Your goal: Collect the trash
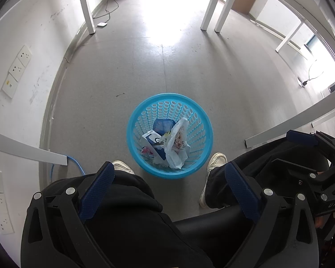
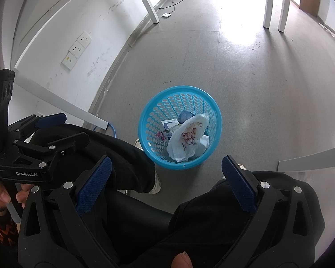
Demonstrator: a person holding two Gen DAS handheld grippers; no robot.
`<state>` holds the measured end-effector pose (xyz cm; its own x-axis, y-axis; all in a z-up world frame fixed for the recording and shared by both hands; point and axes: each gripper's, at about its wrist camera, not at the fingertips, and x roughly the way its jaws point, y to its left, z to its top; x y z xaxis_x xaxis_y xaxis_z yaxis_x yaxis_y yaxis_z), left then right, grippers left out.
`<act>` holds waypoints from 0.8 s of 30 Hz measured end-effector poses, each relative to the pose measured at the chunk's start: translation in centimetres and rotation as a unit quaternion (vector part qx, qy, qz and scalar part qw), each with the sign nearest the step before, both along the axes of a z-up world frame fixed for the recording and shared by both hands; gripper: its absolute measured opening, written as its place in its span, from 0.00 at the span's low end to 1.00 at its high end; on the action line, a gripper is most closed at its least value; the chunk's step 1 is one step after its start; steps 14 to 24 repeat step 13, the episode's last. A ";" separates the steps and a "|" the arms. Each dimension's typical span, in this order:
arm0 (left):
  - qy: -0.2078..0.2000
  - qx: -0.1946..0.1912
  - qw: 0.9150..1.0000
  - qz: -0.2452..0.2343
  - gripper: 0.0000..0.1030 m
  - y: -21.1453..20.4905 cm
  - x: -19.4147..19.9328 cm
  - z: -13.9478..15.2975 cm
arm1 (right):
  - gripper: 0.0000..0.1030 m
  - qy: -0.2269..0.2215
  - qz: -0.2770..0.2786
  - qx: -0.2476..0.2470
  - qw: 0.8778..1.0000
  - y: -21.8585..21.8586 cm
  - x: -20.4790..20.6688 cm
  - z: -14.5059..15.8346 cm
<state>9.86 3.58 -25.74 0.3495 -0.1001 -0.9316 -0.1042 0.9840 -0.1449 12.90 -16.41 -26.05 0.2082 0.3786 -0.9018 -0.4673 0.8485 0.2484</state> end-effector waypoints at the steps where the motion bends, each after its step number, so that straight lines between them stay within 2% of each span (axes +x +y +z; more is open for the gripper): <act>1: 0.000 0.000 1.000 0.000 0.94 0.0 0.0 0.0 | 0.92 0.000 0.000 0.000 1.000 0.0 0.0 0.0; 24: 0.008 0.001 1.000 -0.002 0.94 0.0 0.1 -0.1 | 0.92 0.000 0.000 0.000 1.000 0.0 0.0 0.0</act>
